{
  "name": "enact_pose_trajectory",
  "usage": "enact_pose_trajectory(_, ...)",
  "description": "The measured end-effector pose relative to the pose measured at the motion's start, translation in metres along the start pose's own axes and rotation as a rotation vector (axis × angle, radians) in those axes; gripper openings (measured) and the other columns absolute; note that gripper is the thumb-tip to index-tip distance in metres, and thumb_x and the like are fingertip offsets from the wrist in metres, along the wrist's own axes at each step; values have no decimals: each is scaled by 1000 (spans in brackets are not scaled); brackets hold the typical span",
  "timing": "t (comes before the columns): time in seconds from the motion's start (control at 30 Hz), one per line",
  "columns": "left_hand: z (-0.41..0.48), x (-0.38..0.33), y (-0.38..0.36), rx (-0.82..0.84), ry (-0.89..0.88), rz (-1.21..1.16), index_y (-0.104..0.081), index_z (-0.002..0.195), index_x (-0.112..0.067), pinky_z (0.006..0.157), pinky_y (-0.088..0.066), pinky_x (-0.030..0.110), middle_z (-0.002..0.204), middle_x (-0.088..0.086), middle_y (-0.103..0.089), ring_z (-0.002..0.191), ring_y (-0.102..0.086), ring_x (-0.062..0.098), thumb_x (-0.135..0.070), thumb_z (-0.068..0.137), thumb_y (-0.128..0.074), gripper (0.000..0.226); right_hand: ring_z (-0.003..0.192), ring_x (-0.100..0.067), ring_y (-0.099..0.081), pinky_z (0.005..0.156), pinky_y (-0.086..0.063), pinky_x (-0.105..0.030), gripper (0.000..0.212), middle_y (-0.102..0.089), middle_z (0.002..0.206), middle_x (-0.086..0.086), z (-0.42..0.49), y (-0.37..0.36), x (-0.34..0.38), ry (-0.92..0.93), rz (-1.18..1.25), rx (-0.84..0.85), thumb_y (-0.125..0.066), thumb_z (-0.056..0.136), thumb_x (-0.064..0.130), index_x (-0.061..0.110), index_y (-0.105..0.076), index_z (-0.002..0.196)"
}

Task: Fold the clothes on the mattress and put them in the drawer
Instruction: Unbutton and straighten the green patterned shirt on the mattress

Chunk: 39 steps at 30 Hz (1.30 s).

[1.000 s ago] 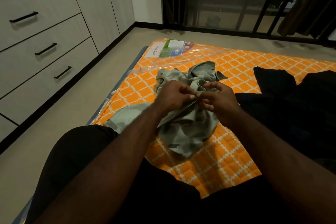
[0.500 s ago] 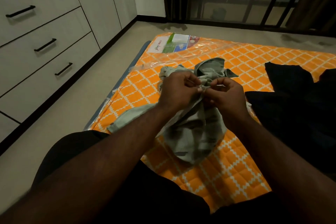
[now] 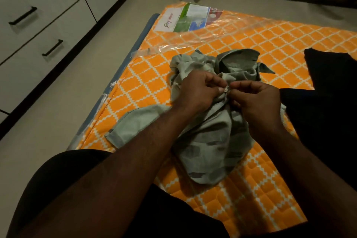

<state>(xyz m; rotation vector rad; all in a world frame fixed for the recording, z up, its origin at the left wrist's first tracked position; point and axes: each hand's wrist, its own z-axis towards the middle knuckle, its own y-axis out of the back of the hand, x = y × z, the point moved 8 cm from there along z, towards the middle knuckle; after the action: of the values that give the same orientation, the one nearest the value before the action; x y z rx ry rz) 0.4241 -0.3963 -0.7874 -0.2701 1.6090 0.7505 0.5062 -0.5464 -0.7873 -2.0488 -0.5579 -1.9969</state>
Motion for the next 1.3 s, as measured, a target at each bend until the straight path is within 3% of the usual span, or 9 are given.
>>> enact_pose_trajectory(0.37,9,-10,-1,-17,90,-8,-75,85,-12,78,-63,38,76,4,-76,75,-75,14,-4,73,-88,19,61,-14,-68,58,-54,-28,17,-75,78,-11,13,3,-3,-63,5,-22,-78,82,-3,5,-78,97)
enact_pose_trajectory(0.57,-11,-21,0,48,108,-55,-75,87,-13,68,-60,26,85,6,-76,81,-75,16,2,73,-86,23,69,-22,-73,61,-57,-33,19,-77,81,-13,-3,9,1,17,-21,23,-77,82,-5,7,-78,96)
enact_pose_trajectory(0.73,-22,-24,12,-29,130,-43,-72,76,-21,79,-63,40,94,4,-75,89,-73,20,-3,67,-91,28,78,-30,-75,67,-61,-39,25,-77,85,-14,-17,6,12,78,-76,25,-83,76,3,7,-77,100)
enact_pose_trajectory(0.97,-29,-31,15,-129,57,26,-66,70,-27,65,-61,35,85,0,-73,77,-71,16,-5,63,-91,34,71,-27,-74,64,-60,-39,23,-77,83,-11,-30,6,24,102,-112,-16,-84,77,2,8,-75,98)
enact_pose_trajectory(1.1,-28,-19,14,-89,121,-17,-69,72,-24,63,-59,29,89,-1,-73,83,-70,15,-3,68,-87,28,76,-30,-75,69,-61,-45,28,-77,86,-13,-31,5,15,85,-137,-25,-88,76,5,8,-73,99)
enact_pose_trajectory(1.2,-25,-13,14,-33,180,-85,-72,72,-17,61,-59,29,83,4,-75,80,-71,18,1,77,-80,20,79,-24,-76,73,-62,-50,27,-78,82,-6,-26,0,23,125,-252,-67,-91,68,16,17,-74,88)
enact_pose_trajectory(1.3,-23,-8,18,-17,223,-232,-71,79,-12,50,-47,24,70,7,-69,59,-62,16,0,86,-74,15,74,-9,-72,70,-61,-34,22,-76,81,-1,-19,-13,49,243,-448,-77,-89,70,12,18,-73,85)
